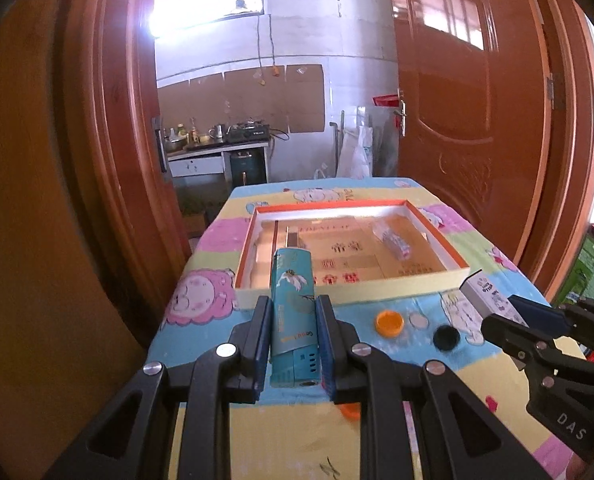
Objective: Organize rigid objects
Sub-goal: 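Carry the teal lighter and white box into the box lid and release both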
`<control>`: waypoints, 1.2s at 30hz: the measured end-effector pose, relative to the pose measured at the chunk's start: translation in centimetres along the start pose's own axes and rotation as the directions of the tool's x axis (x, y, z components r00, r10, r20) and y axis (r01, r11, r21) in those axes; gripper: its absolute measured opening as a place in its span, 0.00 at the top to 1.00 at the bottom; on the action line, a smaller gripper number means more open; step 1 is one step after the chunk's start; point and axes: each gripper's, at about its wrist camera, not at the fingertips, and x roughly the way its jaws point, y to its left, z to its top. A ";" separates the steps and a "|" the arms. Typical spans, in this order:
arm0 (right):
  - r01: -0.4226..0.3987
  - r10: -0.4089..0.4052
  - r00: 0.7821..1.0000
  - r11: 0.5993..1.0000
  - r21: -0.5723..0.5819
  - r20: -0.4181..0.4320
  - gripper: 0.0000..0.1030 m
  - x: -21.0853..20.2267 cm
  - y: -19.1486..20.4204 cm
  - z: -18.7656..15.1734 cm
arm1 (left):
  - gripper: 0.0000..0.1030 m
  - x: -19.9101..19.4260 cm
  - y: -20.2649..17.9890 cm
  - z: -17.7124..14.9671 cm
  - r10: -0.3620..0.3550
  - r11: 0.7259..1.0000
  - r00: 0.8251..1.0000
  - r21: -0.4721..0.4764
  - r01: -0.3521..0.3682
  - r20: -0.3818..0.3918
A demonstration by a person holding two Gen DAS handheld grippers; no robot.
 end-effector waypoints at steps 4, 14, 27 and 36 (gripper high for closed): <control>-0.001 0.001 1.000 1.000 -0.008 0.009 0.75 0.5 -0.4 1.2 | 0.78 1.1 -0.2 1.4 0.014 1.000 1.000 0.006 -0.014 0.004; -0.005 0.005 1.000 1.000 -0.011 0.011 0.75 2.9 -1.8 4.4 | 0.78 4.1 -1.0 4.4 0.020 1.000 1.000 0.009 -0.020 -0.010; 0.041 -0.041 0.999 0.999 -0.005 -0.004 0.75 5.9 -4.8 8.3 | 0.78 8.3 -2.2 7.8 -0.014 1.000 0.999 0.022 0.015 -0.036; 0.061 -0.061 0.998 0.998 -0.004 -0.011 0.75 8.3 -7.4 10.8 | 0.78 11.9 -3.0 9.9 -0.028 0.999 0.998 0.026 0.029 -0.050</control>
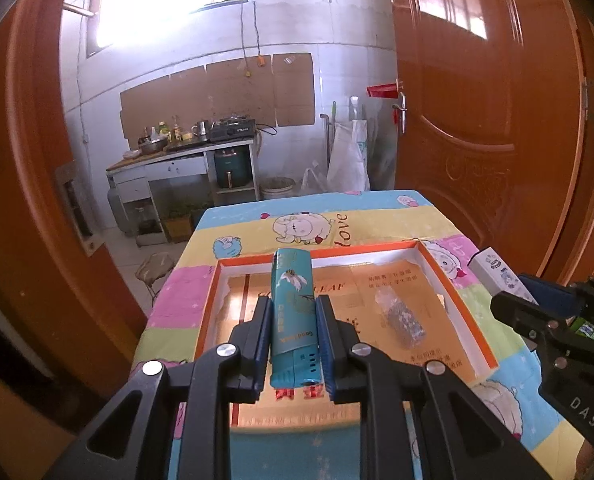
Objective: Organize rigid objects
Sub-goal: 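Carry the teal lighter and white box into the box lid and release both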
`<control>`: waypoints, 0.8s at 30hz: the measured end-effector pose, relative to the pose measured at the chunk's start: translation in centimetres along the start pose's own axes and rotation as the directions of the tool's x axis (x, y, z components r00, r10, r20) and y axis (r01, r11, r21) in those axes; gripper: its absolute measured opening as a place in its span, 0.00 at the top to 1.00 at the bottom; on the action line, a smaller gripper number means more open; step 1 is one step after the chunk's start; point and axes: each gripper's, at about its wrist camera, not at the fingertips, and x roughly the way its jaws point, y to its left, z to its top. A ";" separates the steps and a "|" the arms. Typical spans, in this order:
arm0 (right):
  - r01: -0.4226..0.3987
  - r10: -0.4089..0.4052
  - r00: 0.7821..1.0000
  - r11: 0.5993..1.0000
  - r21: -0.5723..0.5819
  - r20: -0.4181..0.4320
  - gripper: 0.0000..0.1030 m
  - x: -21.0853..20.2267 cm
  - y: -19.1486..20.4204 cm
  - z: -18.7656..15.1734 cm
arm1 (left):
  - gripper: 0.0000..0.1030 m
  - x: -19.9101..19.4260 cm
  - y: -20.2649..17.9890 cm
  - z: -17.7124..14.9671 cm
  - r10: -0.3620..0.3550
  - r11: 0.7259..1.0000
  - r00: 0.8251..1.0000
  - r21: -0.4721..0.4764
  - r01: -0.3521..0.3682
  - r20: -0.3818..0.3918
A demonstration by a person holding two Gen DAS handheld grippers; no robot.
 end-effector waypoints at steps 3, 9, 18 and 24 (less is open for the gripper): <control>-0.006 0.006 1.000 1.000 0.002 -0.010 0.75 1.3 -0.8 0.7 | 0.78 1.3 -0.1 0.7 -0.009 1.000 1.000 -0.002 0.009 -0.012; -0.004 0.004 1.000 1.000 0.008 -0.021 0.75 3.5 -2.1 1.8 | 0.78 3.4 -0.3 1.5 -0.033 0.999 0.999 -0.008 0.033 -0.035; -0.021 0.022 0.998 1.000 0.019 -0.061 0.75 7.7 -3.8 3.6 | 0.78 6.9 -1.5 2.9 -0.055 0.998 0.995 0.003 0.056 -0.080; -0.043 0.049 0.993 0.997 0.056 -0.107 0.75 11.0 -5.5 4.3 | 0.78 9.6 -1.8 3.3 -0.074 0.997 0.989 -0.017 0.072 -0.126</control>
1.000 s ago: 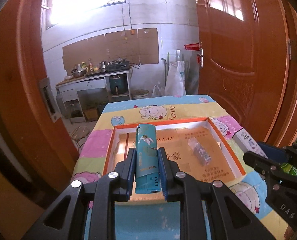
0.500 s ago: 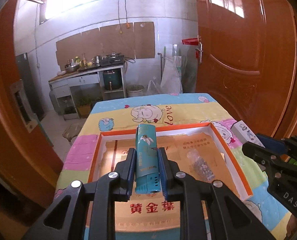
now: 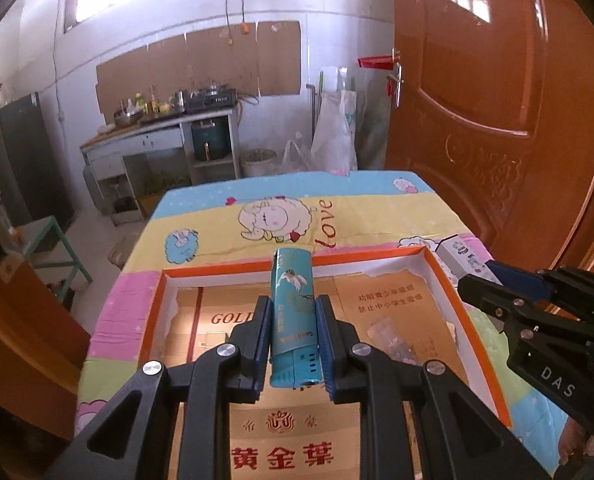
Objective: Organize rigid objects
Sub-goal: 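Carry the teal lighter and white box into the box lid and release both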
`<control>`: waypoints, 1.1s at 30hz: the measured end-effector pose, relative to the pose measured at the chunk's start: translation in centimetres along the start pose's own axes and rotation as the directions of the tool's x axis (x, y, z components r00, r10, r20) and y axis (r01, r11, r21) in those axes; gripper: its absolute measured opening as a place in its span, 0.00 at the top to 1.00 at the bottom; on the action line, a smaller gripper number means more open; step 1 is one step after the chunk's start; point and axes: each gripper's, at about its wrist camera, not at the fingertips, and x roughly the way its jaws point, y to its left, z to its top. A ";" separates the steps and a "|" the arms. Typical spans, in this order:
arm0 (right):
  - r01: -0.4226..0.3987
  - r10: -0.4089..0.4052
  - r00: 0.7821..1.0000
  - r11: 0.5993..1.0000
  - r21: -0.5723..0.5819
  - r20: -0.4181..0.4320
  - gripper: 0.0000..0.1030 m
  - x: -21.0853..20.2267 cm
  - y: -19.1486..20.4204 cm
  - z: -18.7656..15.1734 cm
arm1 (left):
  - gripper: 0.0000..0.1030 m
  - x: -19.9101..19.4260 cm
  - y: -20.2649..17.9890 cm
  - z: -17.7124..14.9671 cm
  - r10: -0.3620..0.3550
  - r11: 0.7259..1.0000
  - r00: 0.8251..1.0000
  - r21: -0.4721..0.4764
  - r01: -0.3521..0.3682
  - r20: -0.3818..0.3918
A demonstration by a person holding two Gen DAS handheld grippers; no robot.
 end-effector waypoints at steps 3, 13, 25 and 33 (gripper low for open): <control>-0.007 0.007 1.000 1.000 0.010 -0.025 0.75 1.3 -0.5 0.0 | 0.78 1.4 0.5 0.0 -0.033 0.999 0.999 -0.020 0.032 -0.040; -0.014 0.015 0.996 1.000 0.015 -0.086 0.75 5.7 -0.6 0.6 | 0.78 5.7 0.8 -0.5 -0.044 0.999 0.988 -0.024 0.041 -0.150; -0.006 0.009 0.989 1.000 0.020 -0.149 0.75 9.1 -1.1 -0.1 | 0.78 8.6 0.5 -1.8 -0.030 1.000 0.972 -0.007 0.030 -0.231; 0.009 -0.009 0.980 1.000 0.001 -0.197 0.75 9.8 -0.8 -0.2 | 0.78 8.9 0.9 -2.1 -0.039 0.999 0.970 -0.017 0.036 -0.239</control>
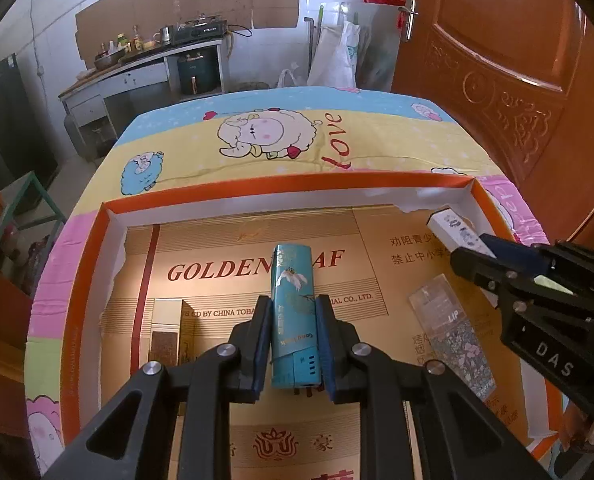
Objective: Organize rigid objects
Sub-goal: 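Carry the teal lighter and white box into the box lid and release both, then lift both open tools away from the box lid back over the table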
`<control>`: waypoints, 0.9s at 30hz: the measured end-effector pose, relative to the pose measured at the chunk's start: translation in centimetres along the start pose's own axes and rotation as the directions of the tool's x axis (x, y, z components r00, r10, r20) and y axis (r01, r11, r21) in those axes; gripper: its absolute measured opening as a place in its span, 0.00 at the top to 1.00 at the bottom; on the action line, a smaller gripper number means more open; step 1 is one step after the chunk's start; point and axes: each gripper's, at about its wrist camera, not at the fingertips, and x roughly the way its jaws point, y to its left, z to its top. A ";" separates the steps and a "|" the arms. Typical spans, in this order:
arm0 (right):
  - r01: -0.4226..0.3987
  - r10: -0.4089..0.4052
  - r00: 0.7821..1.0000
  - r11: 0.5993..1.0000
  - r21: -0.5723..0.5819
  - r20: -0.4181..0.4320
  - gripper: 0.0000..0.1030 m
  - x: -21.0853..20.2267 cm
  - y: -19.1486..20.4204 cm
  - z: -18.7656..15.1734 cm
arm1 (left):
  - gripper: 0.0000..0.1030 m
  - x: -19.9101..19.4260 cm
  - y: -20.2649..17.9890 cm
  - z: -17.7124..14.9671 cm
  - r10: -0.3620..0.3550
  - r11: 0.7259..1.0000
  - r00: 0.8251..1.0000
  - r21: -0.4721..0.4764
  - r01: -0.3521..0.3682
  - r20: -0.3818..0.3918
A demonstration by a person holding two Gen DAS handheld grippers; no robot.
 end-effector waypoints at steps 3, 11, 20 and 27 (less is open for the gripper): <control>0.008 -0.008 1.000 1.000 -0.005 -0.020 0.75 0.3 0.1 -0.2 | 0.78 0.1 0.3 -0.1 -0.026 1.000 1.000 -0.008 0.026 -0.003; -0.006 0.005 1.000 1.000 -0.005 -0.021 0.53 0.4 0.1 -0.1 | 0.61 0.1 0.6 0.0 -0.058 0.998 0.998 -0.021 0.058 0.002; -0.011 0.009 0.999 1.000 0.027 0.042 0.47 -1.2 -0.3 0.1 | 0.58 -1.0 0.8 0.1 -0.063 0.998 0.997 -0.025 0.064 0.034; -0.015 0.013 0.998 1.000 0.026 0.064 0.47 -2.5 0.0 -0.1 | 0.58 -3.5 0.5 -0.1 -0.066 0.997 0.993 -0.024 0.069 0.096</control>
